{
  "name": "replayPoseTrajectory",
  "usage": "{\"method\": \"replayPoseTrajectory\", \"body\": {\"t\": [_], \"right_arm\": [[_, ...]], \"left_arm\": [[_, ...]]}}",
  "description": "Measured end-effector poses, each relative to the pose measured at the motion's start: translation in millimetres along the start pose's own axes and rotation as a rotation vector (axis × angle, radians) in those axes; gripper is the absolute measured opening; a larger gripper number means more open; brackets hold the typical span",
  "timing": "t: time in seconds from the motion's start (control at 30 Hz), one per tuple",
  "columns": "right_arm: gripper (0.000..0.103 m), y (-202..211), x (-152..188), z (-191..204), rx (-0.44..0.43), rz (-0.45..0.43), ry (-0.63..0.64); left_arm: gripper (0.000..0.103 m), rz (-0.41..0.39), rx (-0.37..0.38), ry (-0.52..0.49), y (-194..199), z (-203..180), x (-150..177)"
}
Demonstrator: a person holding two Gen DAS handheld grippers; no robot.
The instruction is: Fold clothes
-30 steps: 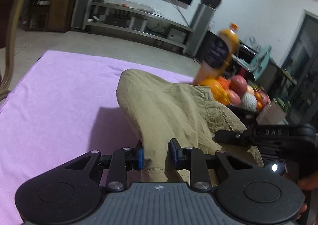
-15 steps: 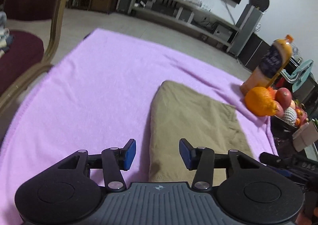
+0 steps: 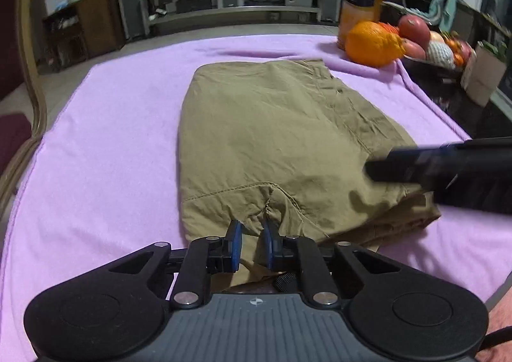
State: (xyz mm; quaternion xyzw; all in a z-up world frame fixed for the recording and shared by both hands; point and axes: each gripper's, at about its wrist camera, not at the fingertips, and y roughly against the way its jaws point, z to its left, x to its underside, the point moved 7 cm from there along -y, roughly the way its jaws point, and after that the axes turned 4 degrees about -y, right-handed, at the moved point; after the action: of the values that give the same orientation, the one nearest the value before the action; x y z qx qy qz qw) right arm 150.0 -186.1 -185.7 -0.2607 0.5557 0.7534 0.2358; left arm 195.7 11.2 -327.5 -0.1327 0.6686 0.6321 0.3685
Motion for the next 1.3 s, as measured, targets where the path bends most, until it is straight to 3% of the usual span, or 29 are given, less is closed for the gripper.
{"method": "replayPoseTrajectory", "body": {"t": [0.07, 0.1, 0.23, 0.33, 0.43, 0.57, 0.73, 0.9, 1.0, 1.07, 1.2, 1.23, 1.27, 1.3], "right_arm": [[0.018, -13, 14, 8, 0.056, 0.034, 0.127], [0.018, -12, 16, 4, 0.050, 0.013, 0.128], [0.016, 4, 7, -17, 0.124, 0.025, 0.024], [0.019, 26, -9, -29, 0.069, -0.027, -0.103], [0.020, 42, -30, -34, -0.011, -0.109, -0.206], [0.020, 26, -52, -36, -0.154, -0.132, -0.347], [0.022, -31, -69, -31, -0.291, -0.054, -0.440], [0.022, -98, -67, -10, -0.540, 0.130, -0.503], [0.014, -127, -73, -20, -0.598, 0.129, -0.552], [0.003, -142, -84, -44, -0.549, 0.065, -0.590], [0.000, -147, -102, -116, -0.356, -0.152, -0.812], [0.005, -143, -104, -132, -0.310, -0.201, -0.870], [0.020, -137, -104, -144, -0.209, -0.219, -0.916], [0.021, -129, -104, -149, -0.179, -0.229, -0.935]], "left_arm": [[0.011, 0.025, 0.040, 0.027, 0, 2, 1], [0.011, 0.028, 0.044, 0.032, 0, 2, 2], [0.011, 0.027, 0.043, 0.032, 10, 2, 0], [0.017, -0.056, 0.075, 0.076, 33, 7, -16], [0.020, -0.119, 0.085, 0.145, 42, 19, -31], [0.014, -0.023, 0.102, 0.213, 7, 23, -26], [0.014, -0.009, 0.060, 0.140, -5, 9, -20], [0.014, 0.018, 0.079, 0.144, -7, 13, -21], [0.015, 0.031, 0.088, 0.131, -6, 13, -19], [0.015, 0.034, 0.097, 0.125, -6, 12, -18], [0.015, 0.048, 0.119, 0.135, -8, 16, -19], [0.015, 0.053, 0.124, 0.146, -9, 17, -19], [0.015, 0.058, 0.130, 0.164, -8, 19, -19], [0.016, 0.062, 0.136, 0.180, -8, 20, -20]]}}
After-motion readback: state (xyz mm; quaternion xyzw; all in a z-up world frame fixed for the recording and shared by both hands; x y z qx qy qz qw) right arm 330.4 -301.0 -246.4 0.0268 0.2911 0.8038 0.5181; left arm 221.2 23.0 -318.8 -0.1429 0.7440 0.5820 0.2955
